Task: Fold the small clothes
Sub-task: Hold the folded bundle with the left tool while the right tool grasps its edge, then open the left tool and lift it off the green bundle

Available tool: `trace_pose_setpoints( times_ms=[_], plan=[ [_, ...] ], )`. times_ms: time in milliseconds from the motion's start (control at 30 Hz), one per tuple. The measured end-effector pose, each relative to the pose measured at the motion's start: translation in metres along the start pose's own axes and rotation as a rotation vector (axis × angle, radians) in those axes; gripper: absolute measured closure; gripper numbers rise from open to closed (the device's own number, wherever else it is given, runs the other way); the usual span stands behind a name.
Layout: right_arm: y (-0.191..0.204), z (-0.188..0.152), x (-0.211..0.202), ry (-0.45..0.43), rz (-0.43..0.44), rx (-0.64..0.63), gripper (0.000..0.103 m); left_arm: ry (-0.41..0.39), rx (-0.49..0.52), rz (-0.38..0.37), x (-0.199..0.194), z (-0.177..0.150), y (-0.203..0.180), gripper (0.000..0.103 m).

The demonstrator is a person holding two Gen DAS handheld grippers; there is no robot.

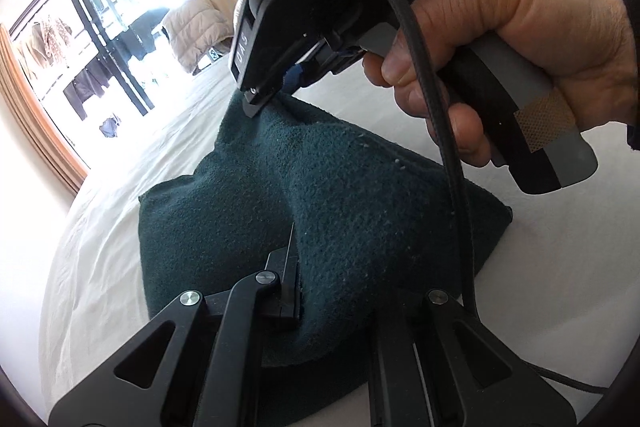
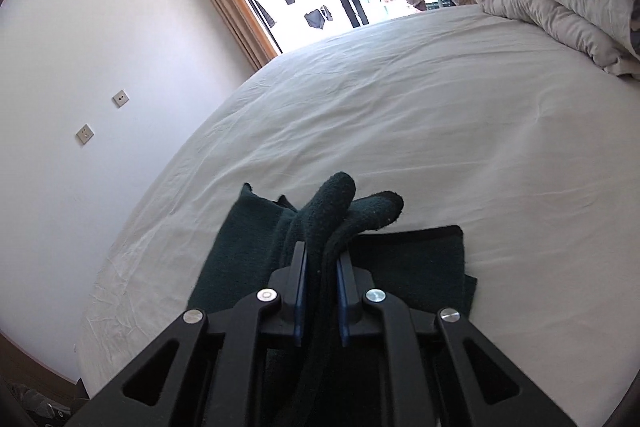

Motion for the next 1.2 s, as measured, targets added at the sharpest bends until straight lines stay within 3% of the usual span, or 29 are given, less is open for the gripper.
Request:
trace_pose_setpoints(
  times_ms=[100,167,267,367,433,700,867,967,1033,1067,1100,1133,1200],
  plan=[
    [-0.052,-0.029,0.017,0.085,-0.035,0.182,0.09,0.042,0.031,-0.04,0.012,-0.007,-0.023,0.096],
    [-0.064,-0.033,0.011,0.037,0.031,0.262,0.09,0.037,0.051,-0.025,0.013,-0.011,-0.03,0.096],
    [-0.067,-0.031,0.01,0.034,0.093,0.312,0.083,0.04,0.036,-0.034,0.013,-0.012,-0.026,0.096],
    [-0.064,-0.024,0.013,0.044,0.099,0.285,0.08,0.037,0.03,-0.034,0.018,-0.005,-0.019,0.096],
    [-0.058,-0.021,0.015,0.067,0.05,0.231,0.089,0.033,0.022,-0.037,0.014,-0.003,-0.024,0.096],
    [-0.053,-0.012,-0.011,0.071,0.002,0.147,0.091,0.008,-0.008,-0.059,0.012,0.01,-0.028,0.096],
    [-0.066,-0.027,0.002,0.118,-0.013,0.152,0.091,0.052,-0.002,-0.046,0.026,-0.006,-0.033,0.095],
    [-0.07,-0.034,0.002,0.092,-0.007,0.166,0.091,0.051,0.002,-0.048,0.019,-0.014,-0.032,0.088],
    [-0.07,-0.035,0.0,0.086,-0.011,0.17,0.09,0.052,-0.025,-0.089,0.007,-0.02,-0.026,0.08],
    [-0.068,-0.036,-0.001,0.089,-0.019,0.167,0.09,0.051,-0.035,-0.114,-0.001,-0.023,-0.023,0.07],
    [-0.066,-0.037,-0.004,0.092,-0.023,0.169,0.087,0.049,-0.04,-0.135,-0.009,-0.028,-0.02,0.051],
    [-0.064,-0.038,-0.006,0.096,-0.021,0.18,0.084,0.042,-0.052,-0.159,-0.018,-0.035,-0.015,0.044],
    [-0.06,-0.043,-0.016,0.089,-0.043,0.179,0.079,0.025,-0.098,-0.189,-0.037,-0.049,-0.002,0.042]
  ],
)
Point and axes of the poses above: each gripper's, at about its wrist camera, not at the fingertips, and x roughly the way its jaws point, y to its left, z to its top, the point moved 4 cm from there along x, roughly the way its jaws point, and after that the axes turned 11 degrees about z, right-handed, at the moved point
